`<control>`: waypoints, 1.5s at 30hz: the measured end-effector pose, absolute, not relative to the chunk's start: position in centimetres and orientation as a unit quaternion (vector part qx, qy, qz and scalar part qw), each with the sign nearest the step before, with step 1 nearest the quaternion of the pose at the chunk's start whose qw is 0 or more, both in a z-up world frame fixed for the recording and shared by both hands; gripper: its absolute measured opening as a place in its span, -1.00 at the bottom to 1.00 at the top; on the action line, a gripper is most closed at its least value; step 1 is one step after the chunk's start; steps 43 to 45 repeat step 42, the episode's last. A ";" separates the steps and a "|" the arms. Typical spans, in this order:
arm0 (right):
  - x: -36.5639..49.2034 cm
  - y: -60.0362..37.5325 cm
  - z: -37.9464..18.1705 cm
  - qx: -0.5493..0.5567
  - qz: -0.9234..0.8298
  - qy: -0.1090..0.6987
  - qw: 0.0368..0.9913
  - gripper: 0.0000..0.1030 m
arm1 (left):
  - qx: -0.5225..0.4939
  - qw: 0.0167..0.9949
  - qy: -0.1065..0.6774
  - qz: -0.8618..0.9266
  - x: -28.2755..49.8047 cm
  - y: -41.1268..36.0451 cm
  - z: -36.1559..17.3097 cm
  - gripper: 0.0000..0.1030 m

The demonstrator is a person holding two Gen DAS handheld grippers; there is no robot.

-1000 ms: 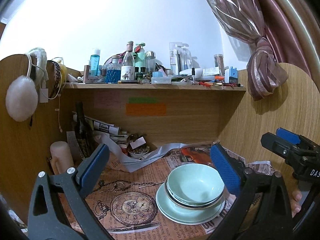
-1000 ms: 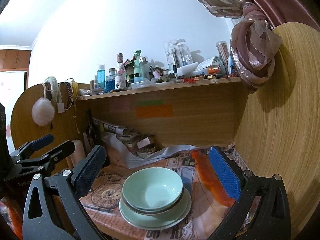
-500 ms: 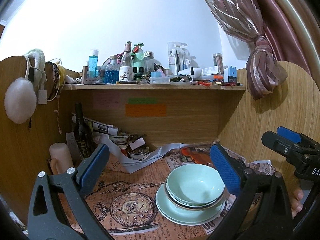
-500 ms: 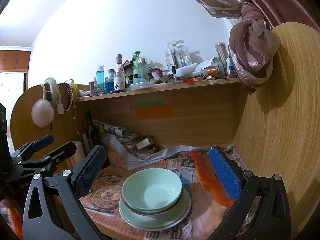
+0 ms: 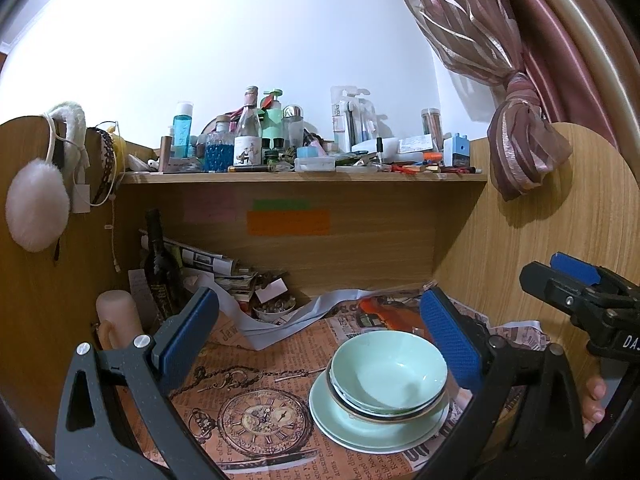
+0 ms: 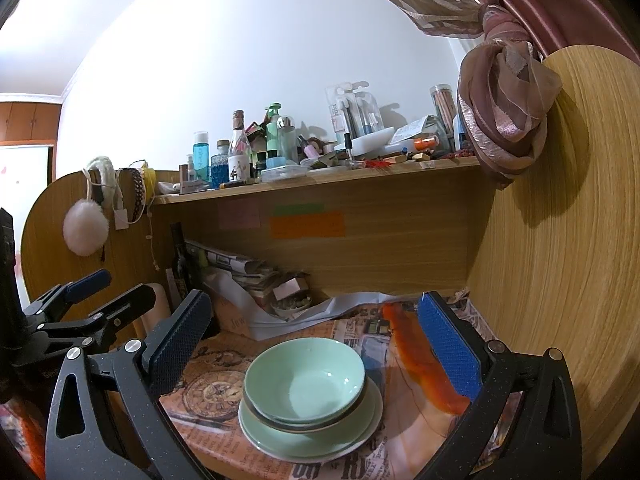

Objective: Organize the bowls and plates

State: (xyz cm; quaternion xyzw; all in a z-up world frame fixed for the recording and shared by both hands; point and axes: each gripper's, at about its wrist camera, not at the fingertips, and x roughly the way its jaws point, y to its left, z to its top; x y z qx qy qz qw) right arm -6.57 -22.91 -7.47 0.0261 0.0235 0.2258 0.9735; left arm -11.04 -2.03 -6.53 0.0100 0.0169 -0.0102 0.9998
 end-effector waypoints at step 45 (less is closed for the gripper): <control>-4.7 -21.9 -8.4 0.029 0.218 0.052 0.974 1.00 | -0.013 0.998 0.046 -0.036 -8.5 -1.1 -7.4 0.99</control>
